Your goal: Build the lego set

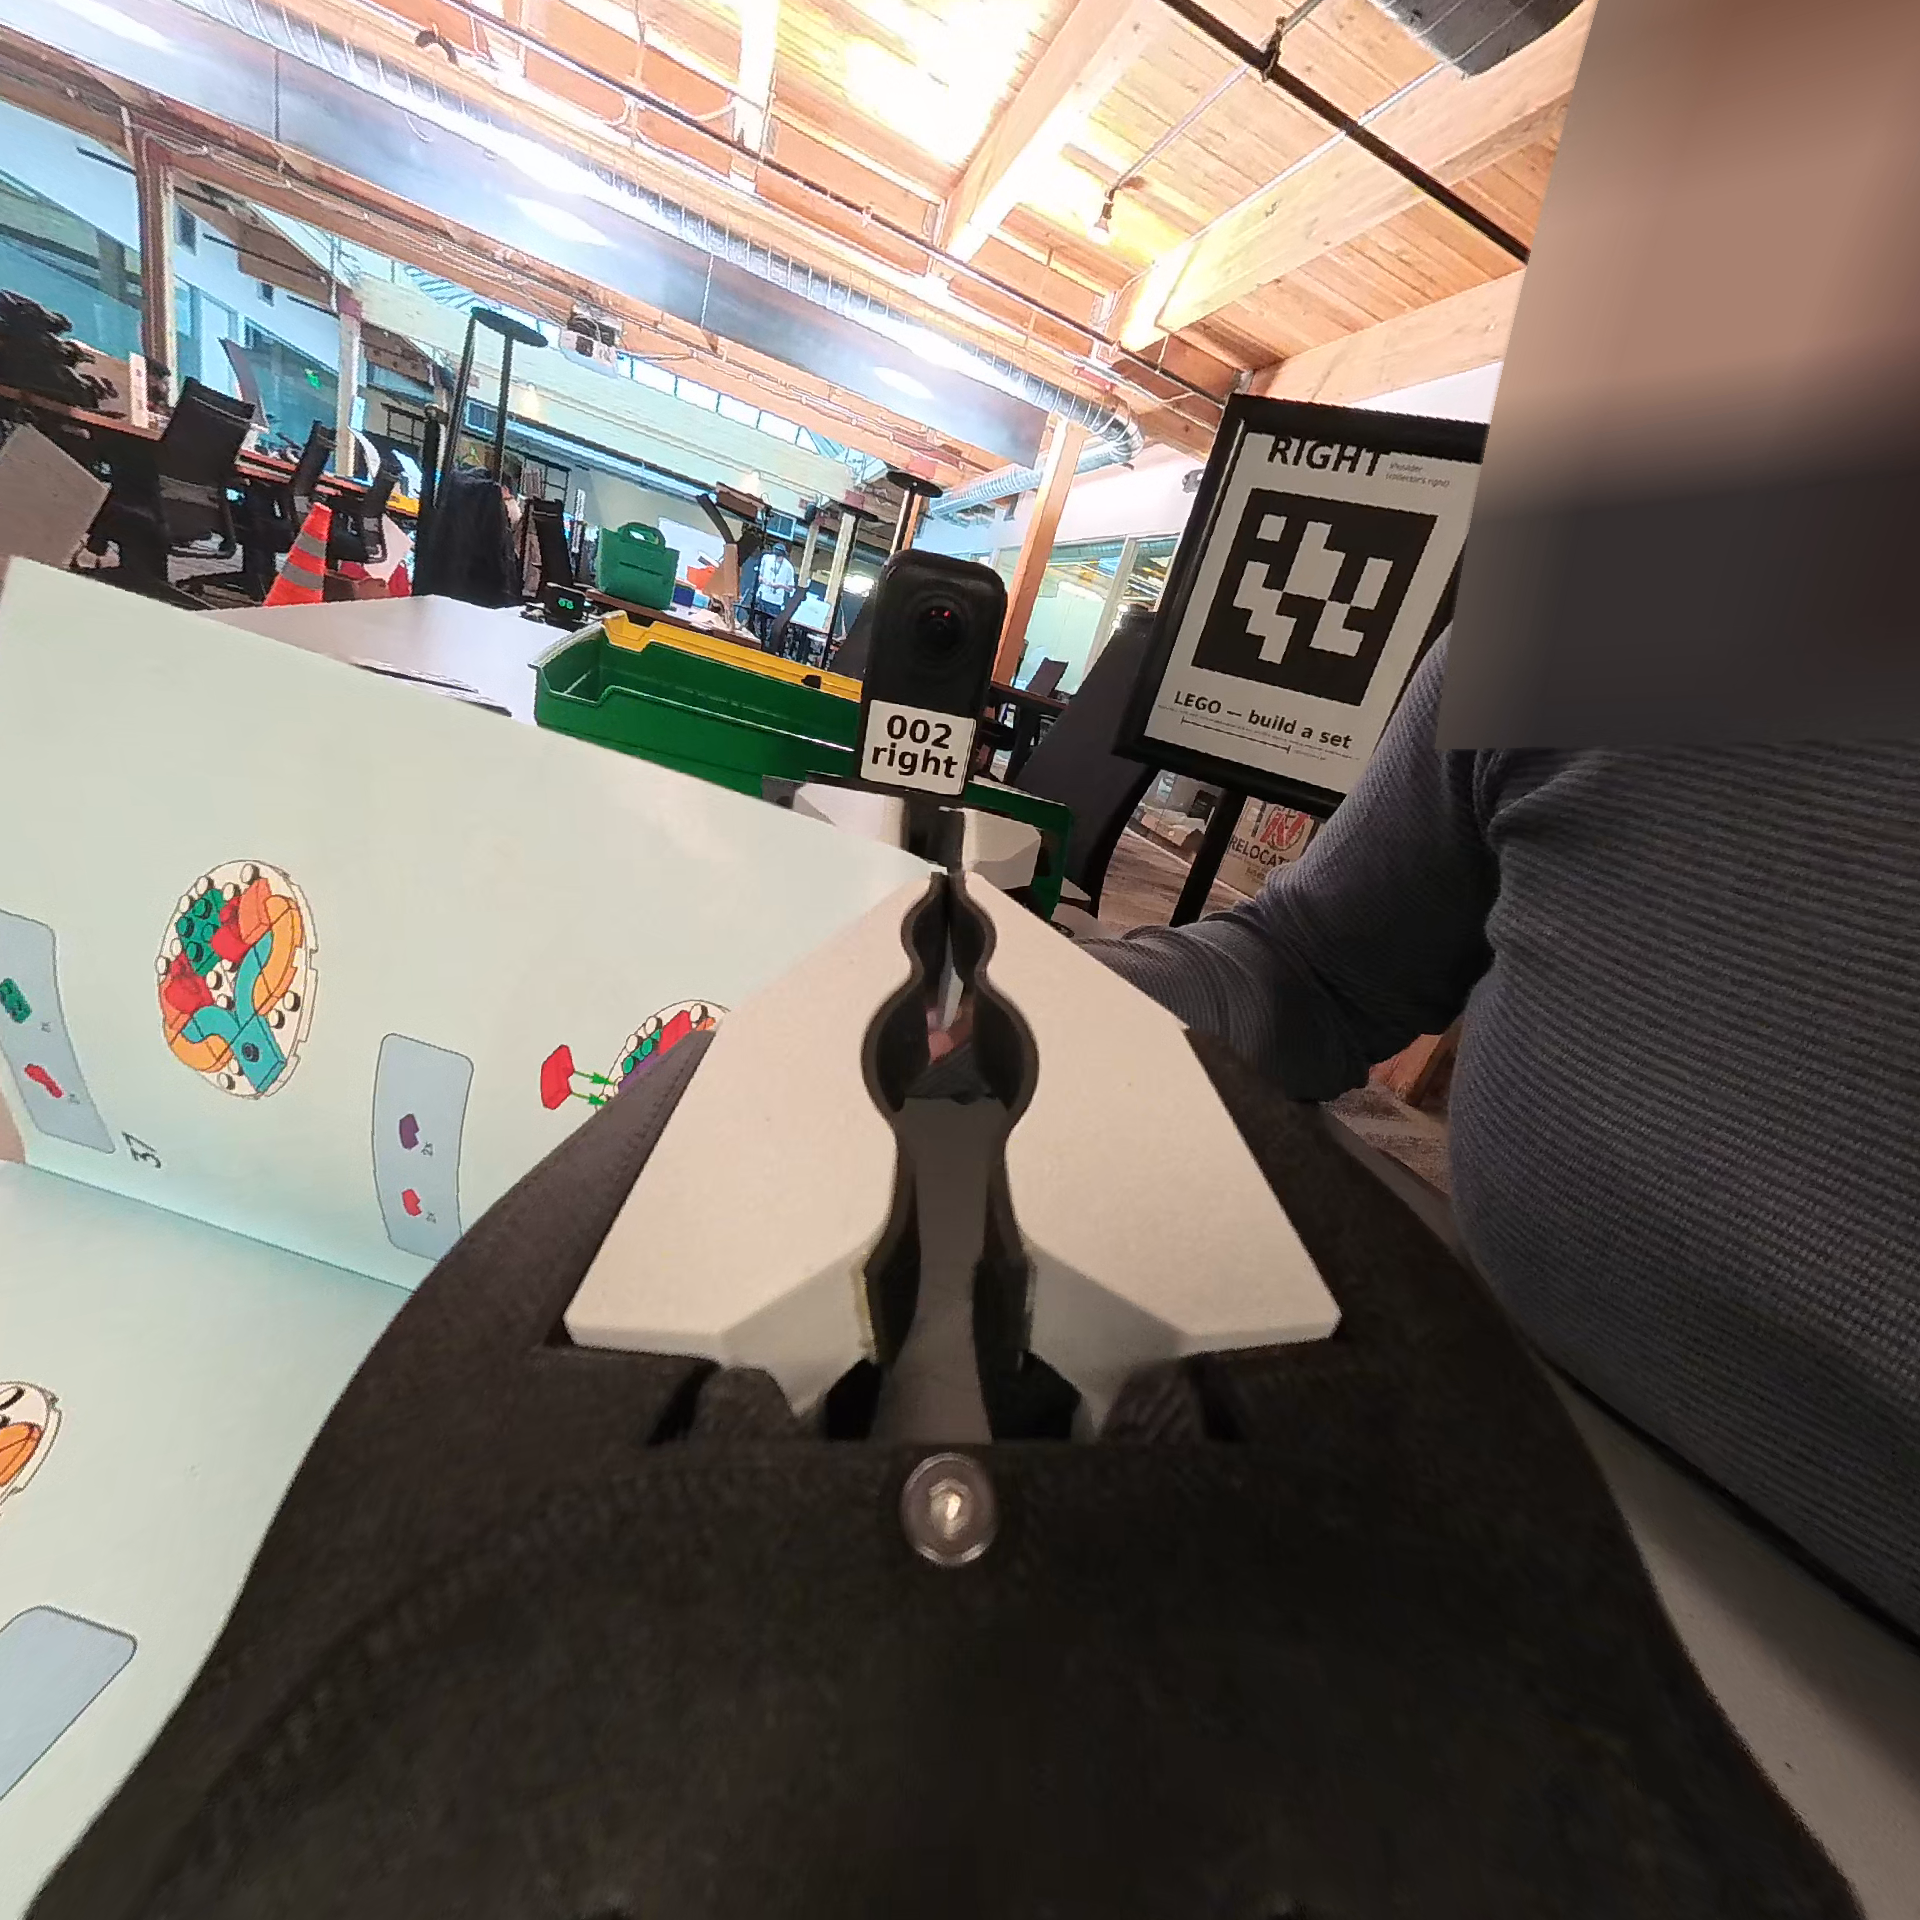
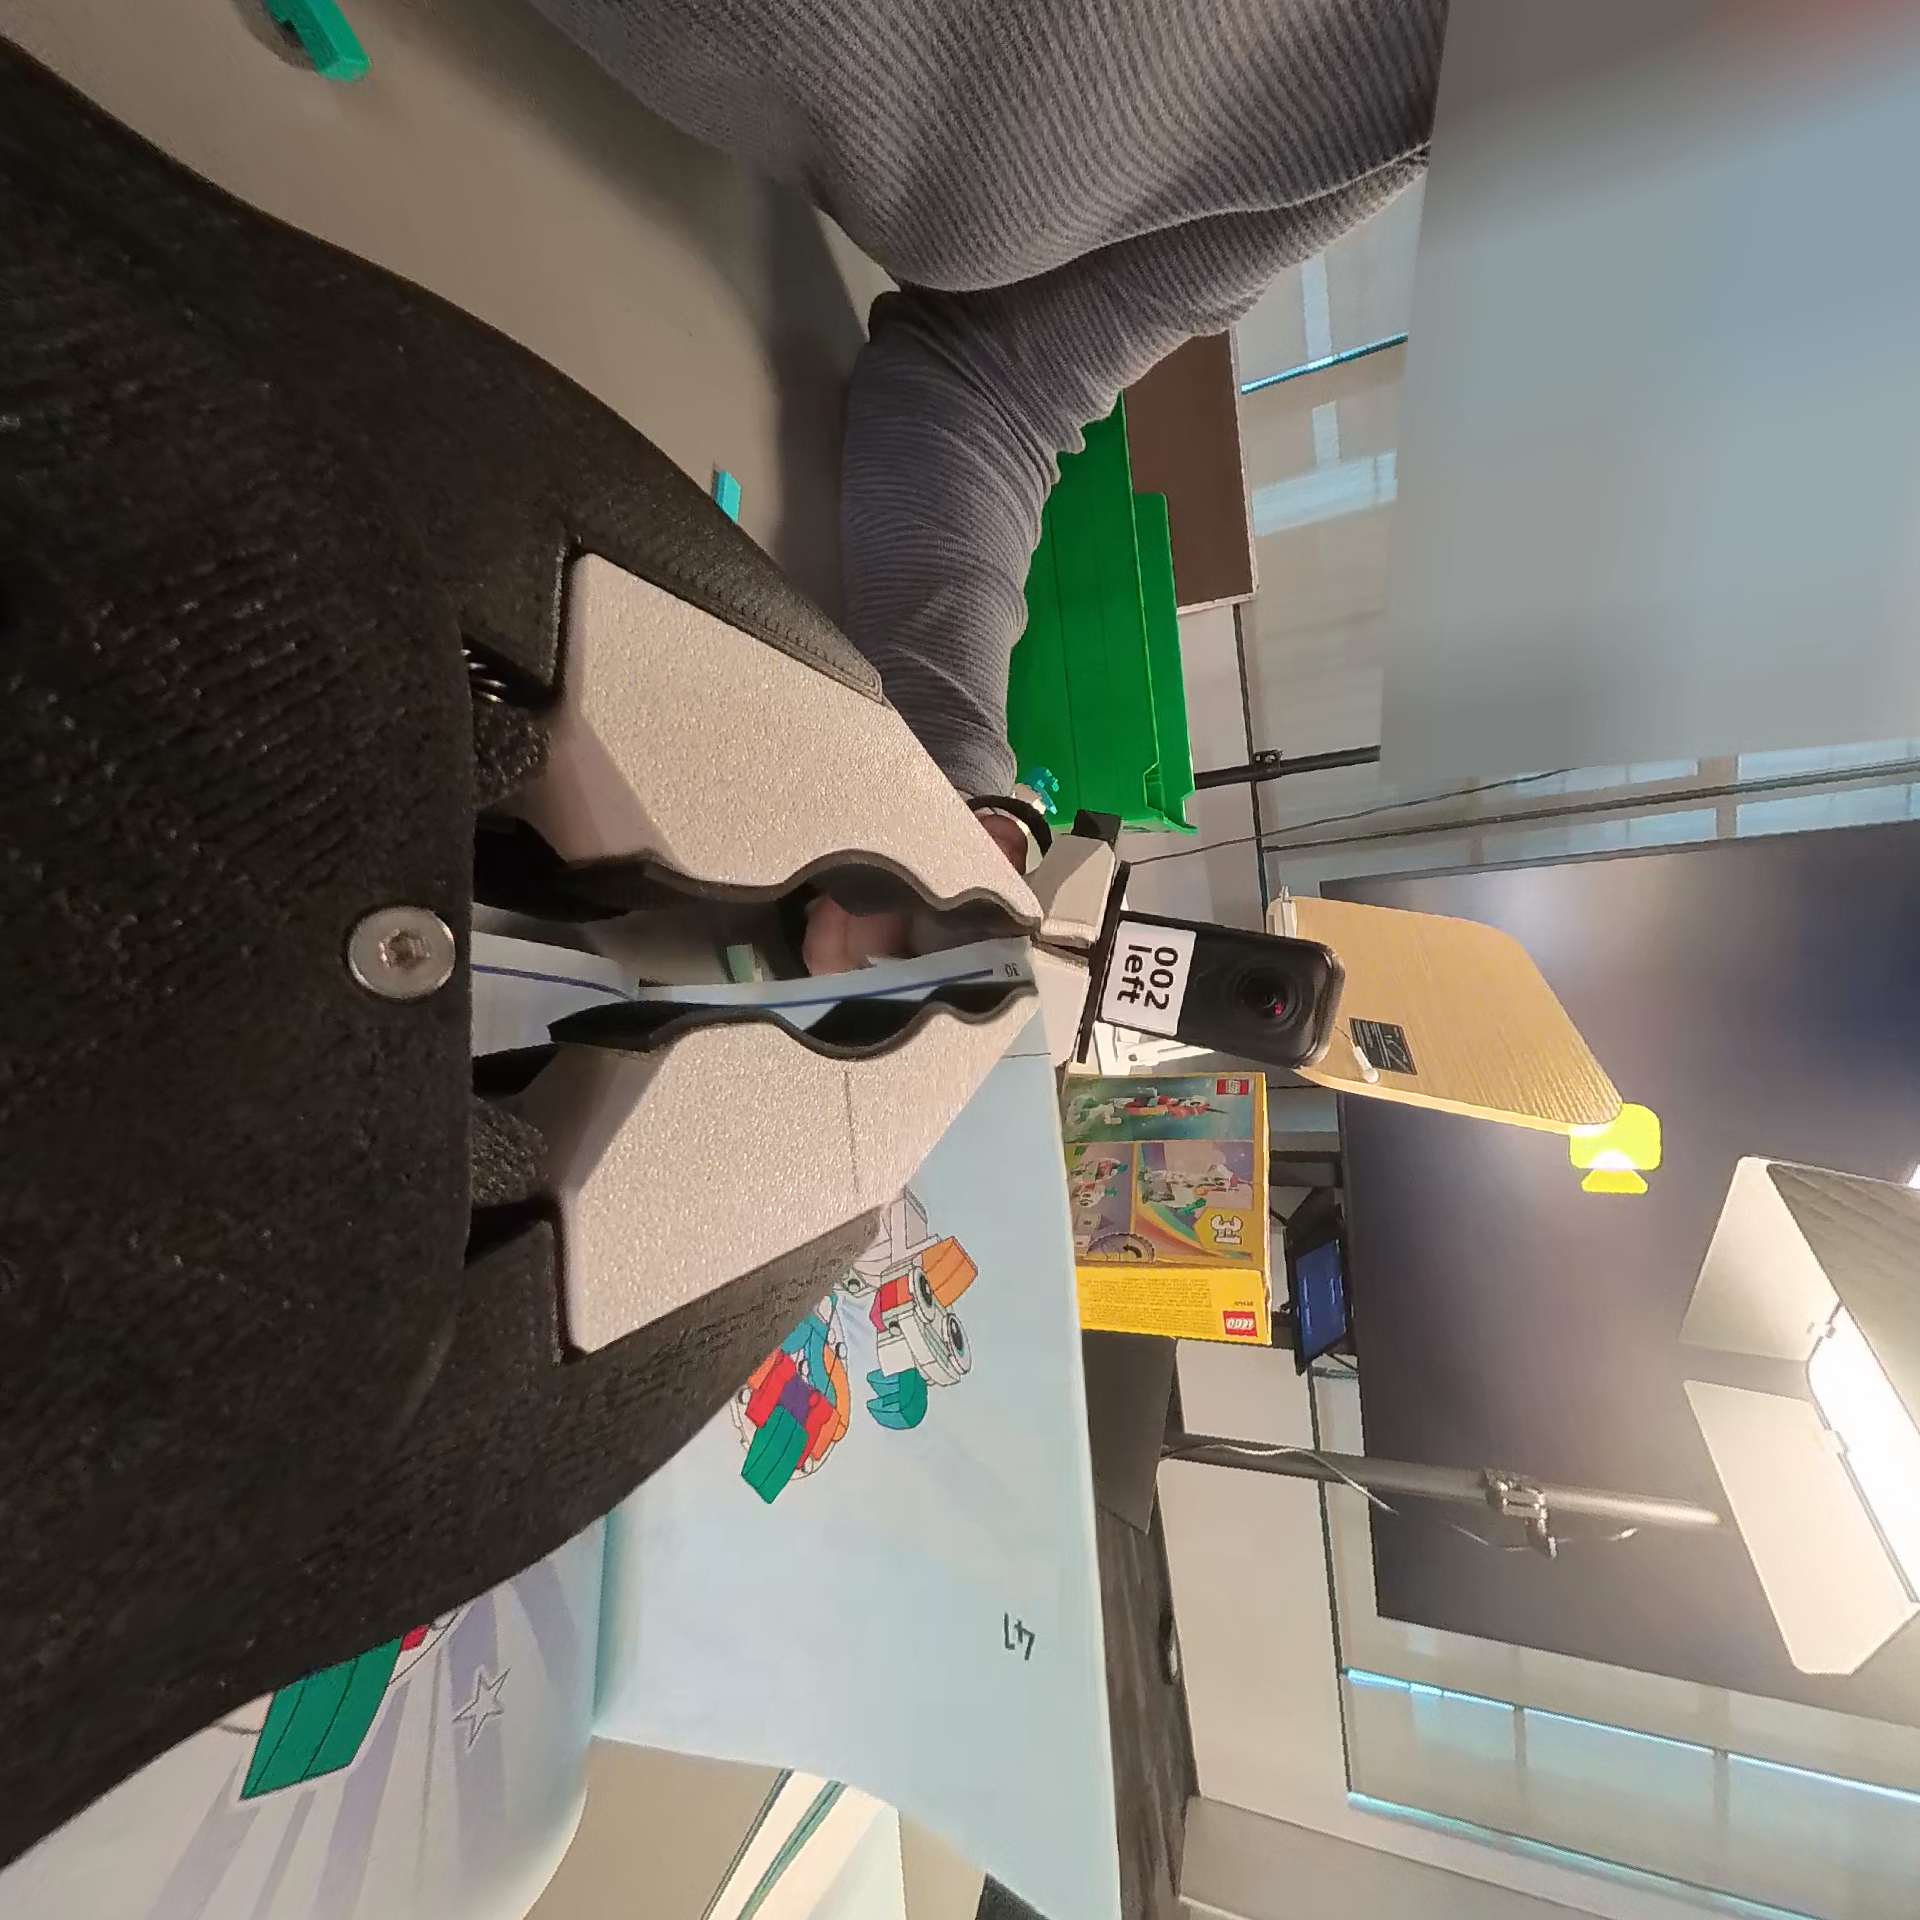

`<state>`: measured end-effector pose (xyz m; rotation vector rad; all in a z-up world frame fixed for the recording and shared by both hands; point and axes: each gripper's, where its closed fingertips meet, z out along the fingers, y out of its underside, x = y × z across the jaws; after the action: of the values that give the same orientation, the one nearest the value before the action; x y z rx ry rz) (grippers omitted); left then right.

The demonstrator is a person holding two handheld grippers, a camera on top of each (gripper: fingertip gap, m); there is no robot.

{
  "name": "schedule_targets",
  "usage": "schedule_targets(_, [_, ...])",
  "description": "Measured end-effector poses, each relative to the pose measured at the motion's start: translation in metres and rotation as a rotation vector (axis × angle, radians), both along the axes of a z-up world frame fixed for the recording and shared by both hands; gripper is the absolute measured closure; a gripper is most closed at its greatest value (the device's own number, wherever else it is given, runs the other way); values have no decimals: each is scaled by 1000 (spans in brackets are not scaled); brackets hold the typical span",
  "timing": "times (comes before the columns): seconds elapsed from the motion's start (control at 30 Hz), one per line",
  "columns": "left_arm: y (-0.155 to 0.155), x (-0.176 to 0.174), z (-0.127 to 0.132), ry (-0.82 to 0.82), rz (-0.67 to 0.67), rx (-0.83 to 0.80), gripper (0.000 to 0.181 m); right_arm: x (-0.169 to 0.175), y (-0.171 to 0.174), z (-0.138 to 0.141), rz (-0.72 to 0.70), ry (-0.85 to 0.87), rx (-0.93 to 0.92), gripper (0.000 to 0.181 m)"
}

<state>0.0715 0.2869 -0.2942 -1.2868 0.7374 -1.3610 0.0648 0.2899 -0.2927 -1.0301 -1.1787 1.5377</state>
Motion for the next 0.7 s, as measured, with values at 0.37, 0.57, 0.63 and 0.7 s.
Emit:
schedule_targets(0.37, [1, 1, -1, 3, 3, -3, 181, 3, 0, 0, 17, -2, -23, 180])
schedule_targets(0.57, [3, -2, 0, -11, 14, -11, 181, 4, 0, 1, 30, 9, -43, 180])
schedule_targets(0.63, [3, -2, 0, -13, 16, -15, 181, 4, 0, 2, 35, 11, -49, 180])
schedule_targets(0.7, [3, -2, 0, -17, 16, -19, 181, 4, 1, 2, 32, 10, -57, 181])
